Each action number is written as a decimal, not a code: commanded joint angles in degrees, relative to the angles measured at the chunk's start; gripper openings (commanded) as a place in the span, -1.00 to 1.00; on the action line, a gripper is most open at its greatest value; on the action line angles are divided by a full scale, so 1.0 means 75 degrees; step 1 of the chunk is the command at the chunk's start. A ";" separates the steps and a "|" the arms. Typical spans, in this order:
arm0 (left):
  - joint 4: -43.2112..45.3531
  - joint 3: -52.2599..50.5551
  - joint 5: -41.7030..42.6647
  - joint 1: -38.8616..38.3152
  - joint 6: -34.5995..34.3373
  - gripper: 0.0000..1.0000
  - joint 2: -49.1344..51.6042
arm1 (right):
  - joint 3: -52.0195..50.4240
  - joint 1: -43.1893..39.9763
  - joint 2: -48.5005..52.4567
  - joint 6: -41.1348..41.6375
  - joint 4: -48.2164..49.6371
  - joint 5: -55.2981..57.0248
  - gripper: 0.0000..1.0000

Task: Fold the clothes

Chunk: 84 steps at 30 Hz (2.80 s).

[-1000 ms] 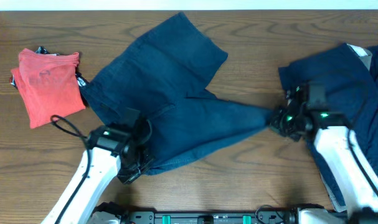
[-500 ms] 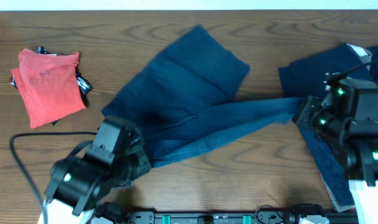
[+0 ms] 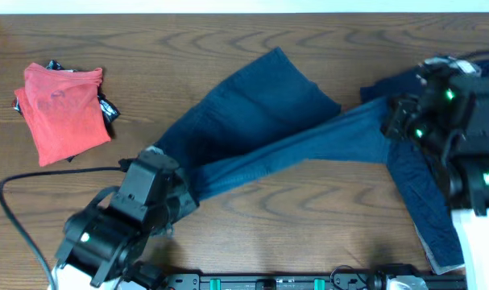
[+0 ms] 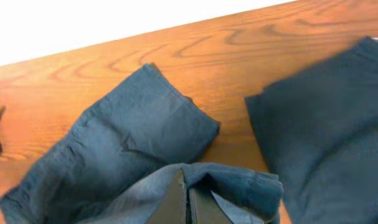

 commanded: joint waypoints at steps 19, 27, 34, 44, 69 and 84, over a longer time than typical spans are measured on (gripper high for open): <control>0.1093 0.0067 -0.2882 0.1378 -0.3177 -0.88 0.3302 | 0.0207 0.0554 0.3733 -0.0662 0.3733 -0.0460 -0.98; 0.1323 0.0064 -0.2879 0.1918 -0.3244 -0.88 0.4199 | 0.0207 0.0906 0.4771 -0.0659 0.4450 -0.0463 -0.98; 0.1542 0.0064 -0.2885 0.2162 -0.3442 -0.88 0.4835 | 0.0207 0.1282 0.5534 -0.0659 0.5219 -0.0463 -0.98; 0.2285 -0.0006 -0.2882 0.2766 -0.3439 -0.39 0.5319 | 0.0207 0.1886 0.6388 -0.0644 0.7321 -0.0460 -0.44; 0.2081 -0.0303 -0.1778 0.4278 -0.1174 0.96 0.5336 | -0.0455 0.1693 0.6802 -0.0979 0.4293 0.0233 -0.34; 0.4007 -0.1335 -0.0918 0.4278 0.0425 0.96 0.5353 | -0.0592 0.1661 0.6805 -0.0819 0.2605 0.1070 -0.18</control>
